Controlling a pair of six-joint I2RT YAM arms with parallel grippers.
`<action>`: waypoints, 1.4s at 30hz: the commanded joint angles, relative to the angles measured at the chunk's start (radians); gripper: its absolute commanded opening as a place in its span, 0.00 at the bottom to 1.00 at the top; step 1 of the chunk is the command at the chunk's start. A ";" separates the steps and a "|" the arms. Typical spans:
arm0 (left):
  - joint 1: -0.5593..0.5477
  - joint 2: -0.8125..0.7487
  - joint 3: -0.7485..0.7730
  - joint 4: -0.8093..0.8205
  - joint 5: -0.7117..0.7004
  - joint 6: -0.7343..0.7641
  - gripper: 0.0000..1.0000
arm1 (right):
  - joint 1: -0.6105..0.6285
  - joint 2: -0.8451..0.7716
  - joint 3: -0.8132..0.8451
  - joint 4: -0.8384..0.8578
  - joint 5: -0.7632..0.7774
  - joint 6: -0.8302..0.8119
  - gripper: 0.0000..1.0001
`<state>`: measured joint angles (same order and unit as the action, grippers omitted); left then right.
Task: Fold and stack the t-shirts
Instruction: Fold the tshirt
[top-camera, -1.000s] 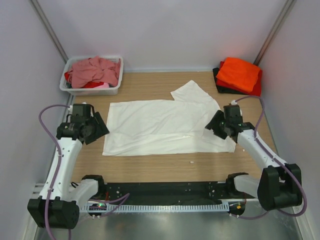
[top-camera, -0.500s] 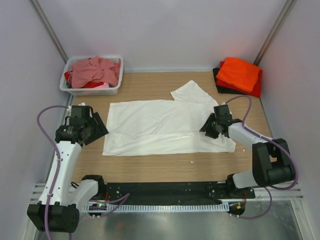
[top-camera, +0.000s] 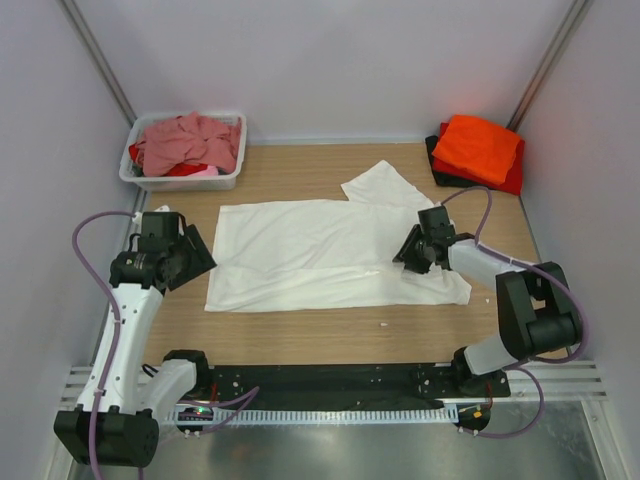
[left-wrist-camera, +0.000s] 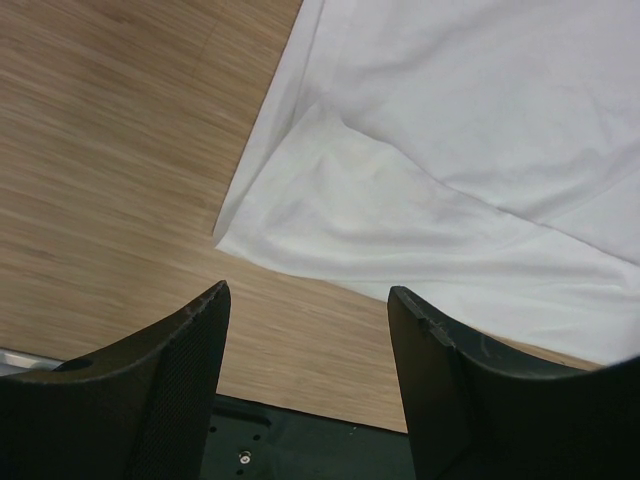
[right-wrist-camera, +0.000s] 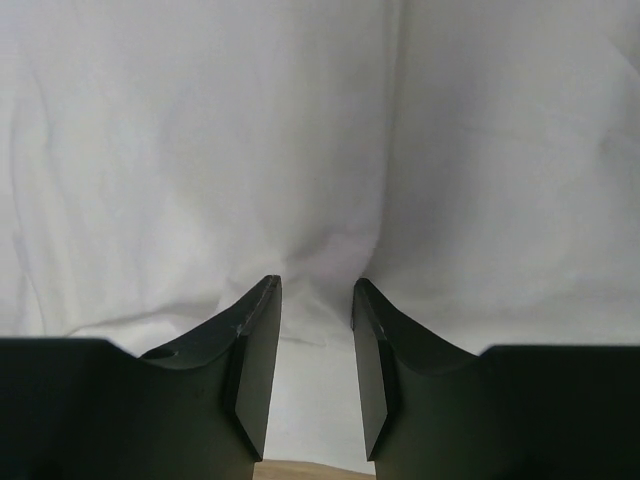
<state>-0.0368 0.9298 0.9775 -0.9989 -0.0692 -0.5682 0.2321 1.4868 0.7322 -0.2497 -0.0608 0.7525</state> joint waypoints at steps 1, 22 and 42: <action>0.005 -0.022 0.004 0.022 -0.015 0.002 0.66 | 0.032 0.007 0.073 0.020 0.022 0.022 0.40; 0.005 -0.013 0.006 0.019 -0.021 -0.002 0.66 | 0.089 0.525 0.856 -0.124 0.032 -0.166 0.55; 0.005 -0.002 -0.002 0.020 -0.023 -0.013 0.65 | 0.018 1.049 1.750 -0.379 0.421 -0.458 0.84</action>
<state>-0.0368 0.9272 0.9771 -0.9993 -0.0795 -0.5728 0.2436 2.5183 2.4119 -0.6357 0.2962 0.3359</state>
